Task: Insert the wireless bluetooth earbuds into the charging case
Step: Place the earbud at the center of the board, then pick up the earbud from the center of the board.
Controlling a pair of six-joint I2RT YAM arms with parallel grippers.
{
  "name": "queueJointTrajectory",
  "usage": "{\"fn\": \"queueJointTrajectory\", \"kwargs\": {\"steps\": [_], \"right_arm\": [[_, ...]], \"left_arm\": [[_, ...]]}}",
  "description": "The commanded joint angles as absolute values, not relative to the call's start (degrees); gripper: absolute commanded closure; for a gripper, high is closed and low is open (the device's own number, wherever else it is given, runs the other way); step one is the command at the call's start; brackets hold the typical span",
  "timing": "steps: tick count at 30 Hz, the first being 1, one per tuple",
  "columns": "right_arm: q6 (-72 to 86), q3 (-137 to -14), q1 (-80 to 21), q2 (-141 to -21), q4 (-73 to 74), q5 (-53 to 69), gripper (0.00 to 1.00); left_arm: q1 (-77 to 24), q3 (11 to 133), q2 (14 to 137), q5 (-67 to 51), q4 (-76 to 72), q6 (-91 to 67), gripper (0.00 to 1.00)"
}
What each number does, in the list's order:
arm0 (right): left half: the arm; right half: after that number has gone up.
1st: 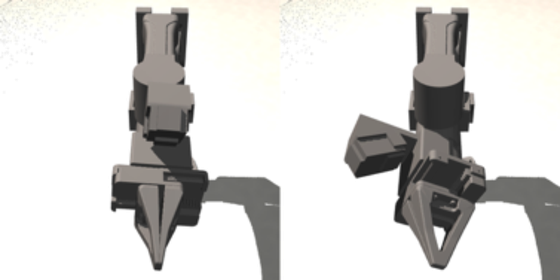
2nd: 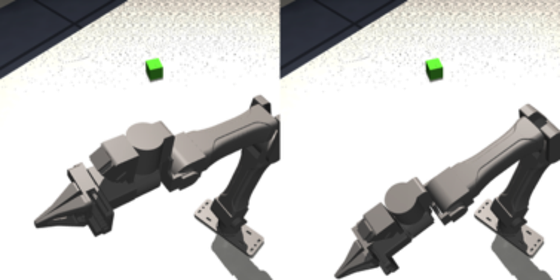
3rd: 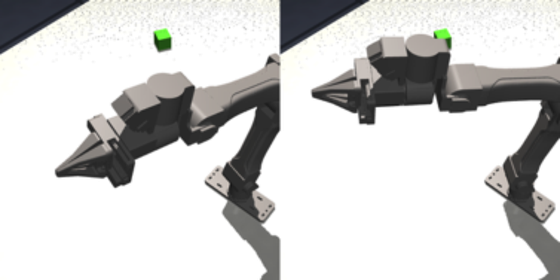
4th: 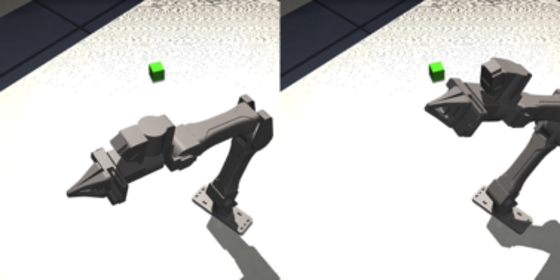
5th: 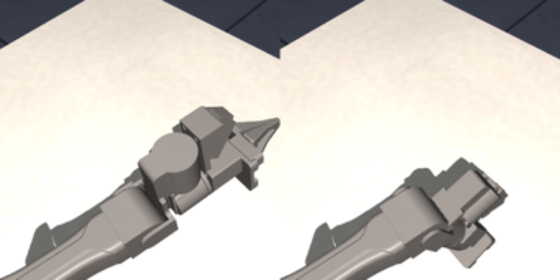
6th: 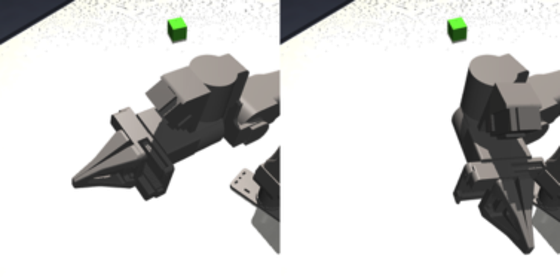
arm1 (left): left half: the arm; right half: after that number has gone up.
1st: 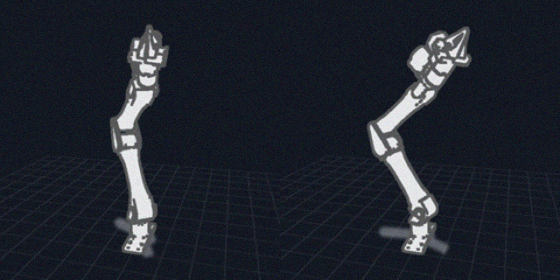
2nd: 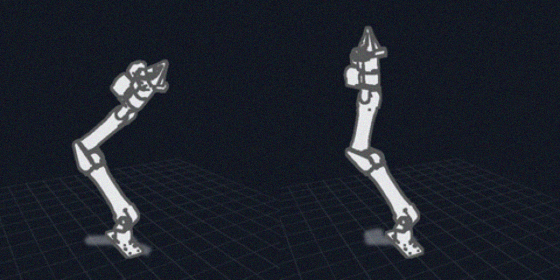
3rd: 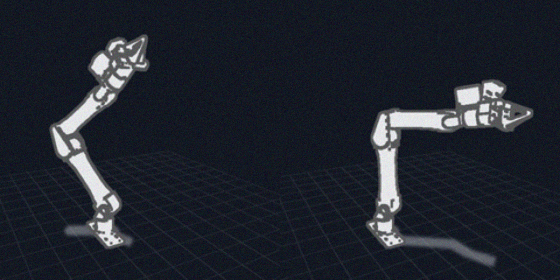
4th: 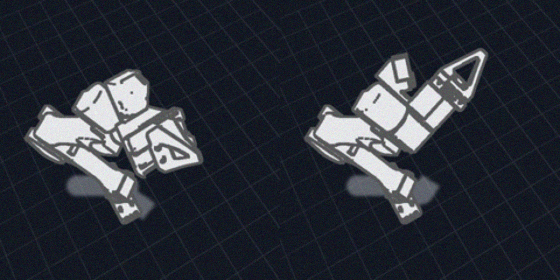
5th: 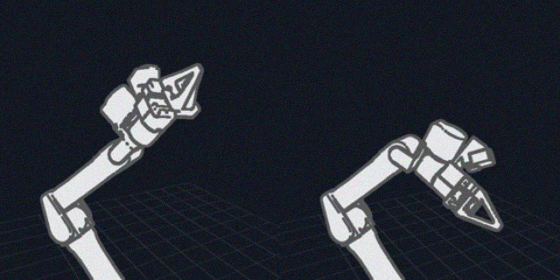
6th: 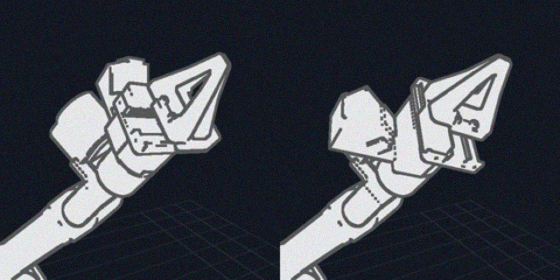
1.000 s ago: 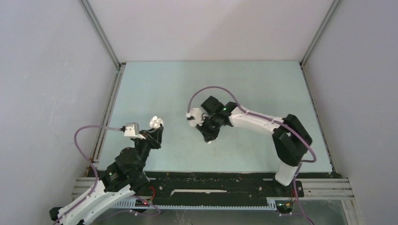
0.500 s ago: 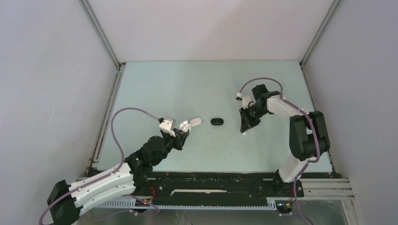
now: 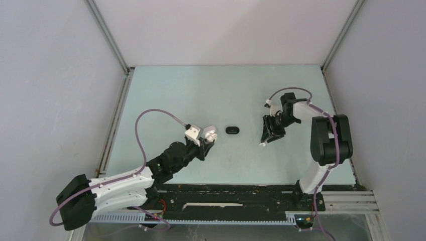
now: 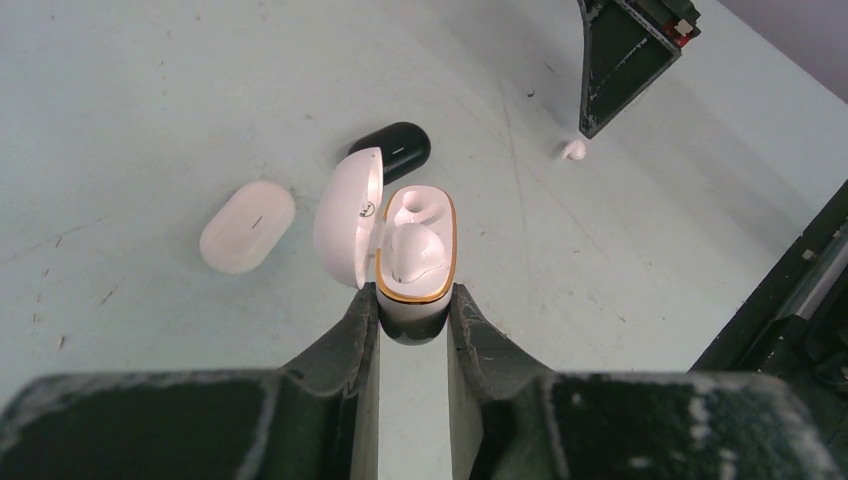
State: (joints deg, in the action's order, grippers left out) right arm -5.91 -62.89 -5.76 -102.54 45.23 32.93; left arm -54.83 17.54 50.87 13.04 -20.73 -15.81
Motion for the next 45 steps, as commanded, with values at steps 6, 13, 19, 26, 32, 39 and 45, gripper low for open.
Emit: {"fn": "queueJointTrajectory", "kwargs": {"steps": [6, 13, 19, 26, 32, 39, 45], "right_arm": [[-13.35, -63.37, -2.3, -93.8, 52.06, 40.35, 0.54], [-19.07, -58.98, -4.66, -87.99, 43.88, 30.54, 0.63], [-15.48, -58.76, -6.13, -91.64, 40.31, 30.76, 0.64], [-18.79, -60.73, -10.24, -96.48, 38.58, 24.34, 0.62], [-26.76, -60.73, -13.08, -96.33, 37.16, 20.53, 0.6], [-44.14, -56.12, -13.5, -92.54, 34.35, 24.6, 0.51], [-58.48, -48.5, -11.69, -85.06, 29.28, 31.81, 0.43]], "left_arm": [[-55.37, 21.38, 58.0, 8.59, -30.73, -11.65, 1.0], [-56.13, 18.02, 62.96, 5.75, -40.65, -6.08, 1.0], [-56.52, 13.48, 67.41, 0.93, -52.44, -5.38, 1.0], [-57.31, 14.71, 69.59, -2.63, -53.08, -5.38, 1.0], [-57.48, 14.34, 68.85, -2.49, -53.04, -5.11, 1.0], [-57.52, 14.35, 68.73, -2.46, -53.0, -4.86, 0.99], [-57.57, 14.38, 68.91, -2.53, -53.0, -4.66, 0.99]]}}
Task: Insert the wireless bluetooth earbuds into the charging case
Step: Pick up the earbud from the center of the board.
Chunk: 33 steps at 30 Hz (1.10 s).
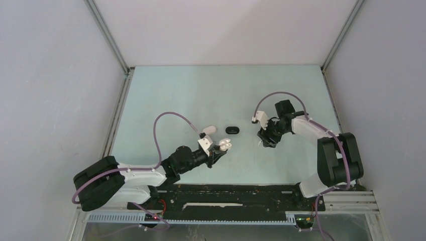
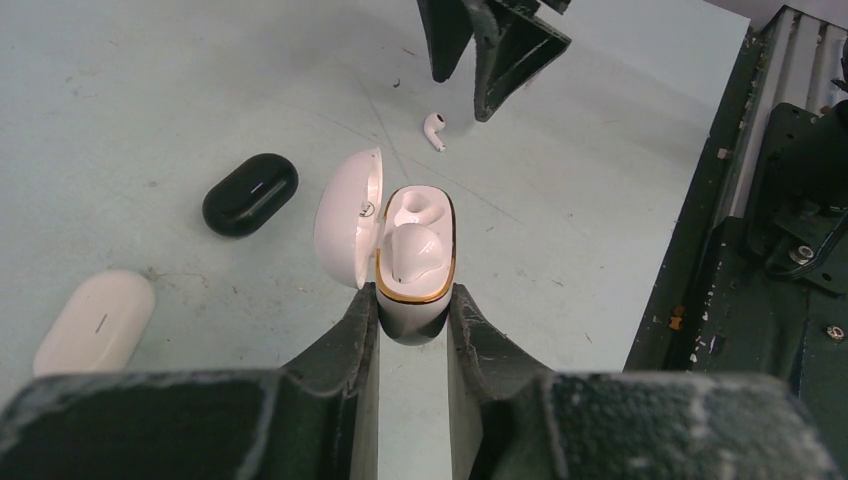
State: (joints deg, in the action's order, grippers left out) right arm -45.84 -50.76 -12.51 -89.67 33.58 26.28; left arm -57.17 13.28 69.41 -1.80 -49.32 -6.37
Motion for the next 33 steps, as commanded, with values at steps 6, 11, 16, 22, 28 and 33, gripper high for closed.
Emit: {"fn": "queueJointTrajectory", "kwargs": {"steps": [6, 11, 16, 22, 28, 33], "right_arm": [[-63.2, -47.99, -12.35, -85.6, 29.86, 31.63, 0.48], [-65.15, -47.99, -14.26, -87.63, 29.66, 28.53, 0.52], [-65.4, -47.99, -15.94, -89.38, 28.74, 25.76, 0.53], [-65.48, -47.99, -17.73, -92.04, 27.31, 21.71, 0.54], [-65.41, -48.52, -18.68, -93.26, 27.22, 20.4, 0.56], [-64.92, -49.3, -18.95, -93.7, 28.08, 20.38, 0.61]], "left_arm": [[-57.58, 14.47, 69.15, -2.55, -52.95, -4.57, 0.99], [-57.61, 14.66, 69.5, -2.55, -53.0, -4.48, 0.99], [-57.57, 14.64, 69.53, -2.48, -53.0, -4.39, 0.99], [-57.57, 14.66, 69.43, -2.64, -53.0, -4.39, 0.99], [-57.57, 14.8, 69.52, -2.81, -52.7, -4.39, 0.99], [-57.57, 15.12, 69.66, -3.01, -52.09, -4.39, 0.99]]}}
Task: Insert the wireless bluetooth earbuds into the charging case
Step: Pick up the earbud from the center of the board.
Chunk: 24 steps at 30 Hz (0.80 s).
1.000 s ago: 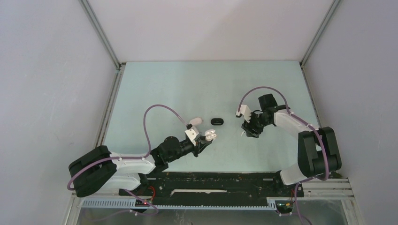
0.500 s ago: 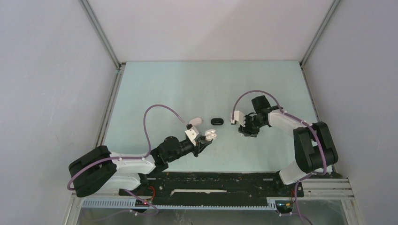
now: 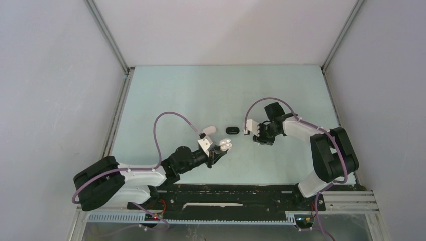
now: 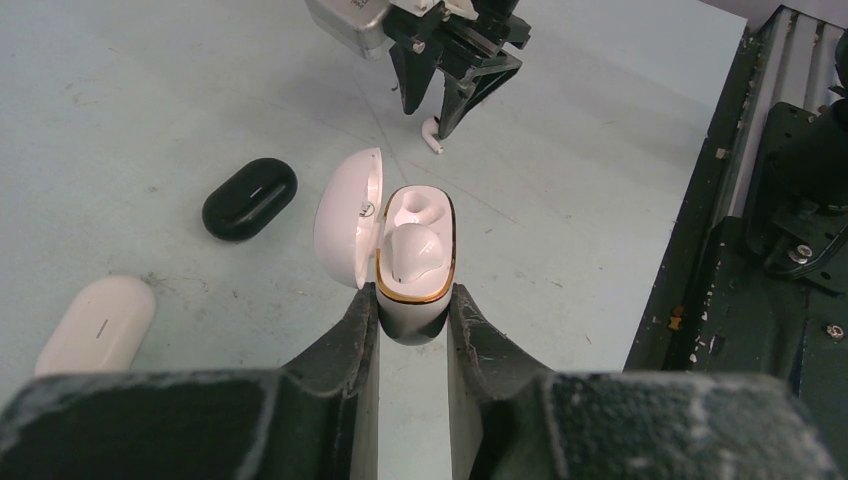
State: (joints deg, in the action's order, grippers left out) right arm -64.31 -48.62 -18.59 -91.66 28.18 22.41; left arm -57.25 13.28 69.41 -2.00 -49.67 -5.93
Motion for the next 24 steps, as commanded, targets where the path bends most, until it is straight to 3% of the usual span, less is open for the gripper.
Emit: {"fn": "queueJointTrajectory", "kwargs": {"steps": [1, 6, 14, 24], "right_arm": [[-64.94, -49.37, -18.97, -93.77, 28.23, 20.39, 0.63], [-64.76, -49.66, -19.31, -93.83, 29.51, 20.63, 0.67], [-63.21, -51.58, -19.17, -95.31, 31.83, 20.82, 0.64], [-60.14, -52.56, -19.38, -94.27, 35.94, 19.92, 0.9]], "left_arm": [[-57.58, 15.19, 69.7, -3.12, -52.04, -4.39, 0.99], [-57.57, 15.41, 69.96, -3.33, -51.77, -4.48, 0.99], [-57.57, 15.57, 70.14, -3.65, -51.5, -4.49, 0.99], [-57.57, 15.81, 70.55, -3.62, -51.12, -4.53, 0.99]]}}
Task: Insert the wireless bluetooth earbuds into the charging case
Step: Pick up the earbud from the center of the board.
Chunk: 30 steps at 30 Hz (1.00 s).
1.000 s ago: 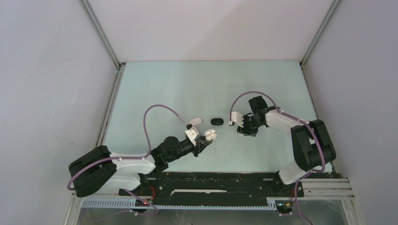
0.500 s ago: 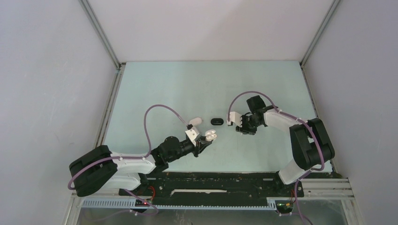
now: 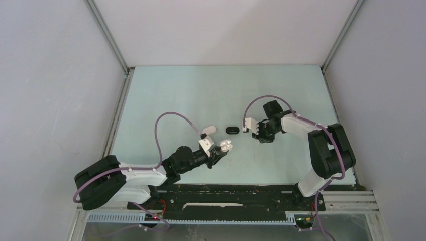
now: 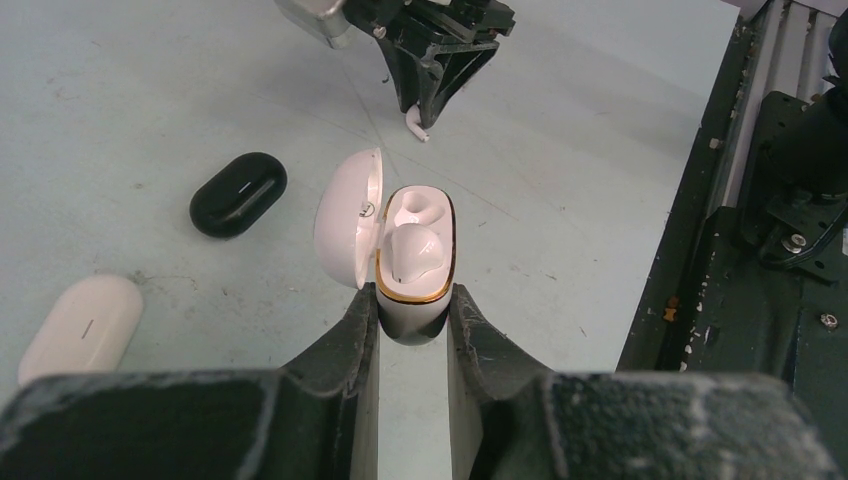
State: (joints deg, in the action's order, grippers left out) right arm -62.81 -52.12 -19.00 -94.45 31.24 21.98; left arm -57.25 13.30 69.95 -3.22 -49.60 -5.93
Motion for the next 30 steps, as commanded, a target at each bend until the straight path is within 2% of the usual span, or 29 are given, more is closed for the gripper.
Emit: {"fn": "queueJointTrajectory", "kwargs": {"steps": [1, 12, 14, 19, 24, 30], "right_arm": [[-59.47, -52.56, -19.65, -93.37, 36.59, 19.16, 0.91], [-52.87, -52.56, -23.47, -77.11, 41.0, 14.19, 0.94], [-52.15, -52.56, -25.69, -74.81, 40.59, 10.02, 1.0], [-55.34, -52.82, -31.17, -67.98, 39.37, -0.8, 1.0], [-57.36, -60.38, -31.43, -69.18, 43.66, -5.66, 1.0], [-60.33, -61.0, -36.53, -63.13, 39.5, -8.87, 1.0]], "left_arm": [[-57.57, 15.94, 70.67, -3.68, -51.01, -4.63, 0.99], [-57.84, 17.22, 72.38, -4.53, -50.41, -5.51, 0.99], [-57.84, 17.45, 72.74, -4.61, -50.36, -5.77, 0.99], [-57.93, 17.86, 73.32, -4.74, -50.36, -6.5, 0.99], [-58.09, 18.09, 73.96, -4.07, -50.36, -6.77, 0.99], [-58.84, 19.08, 73.31, -1.29, -49.61, -7.07, 1.0]]}}
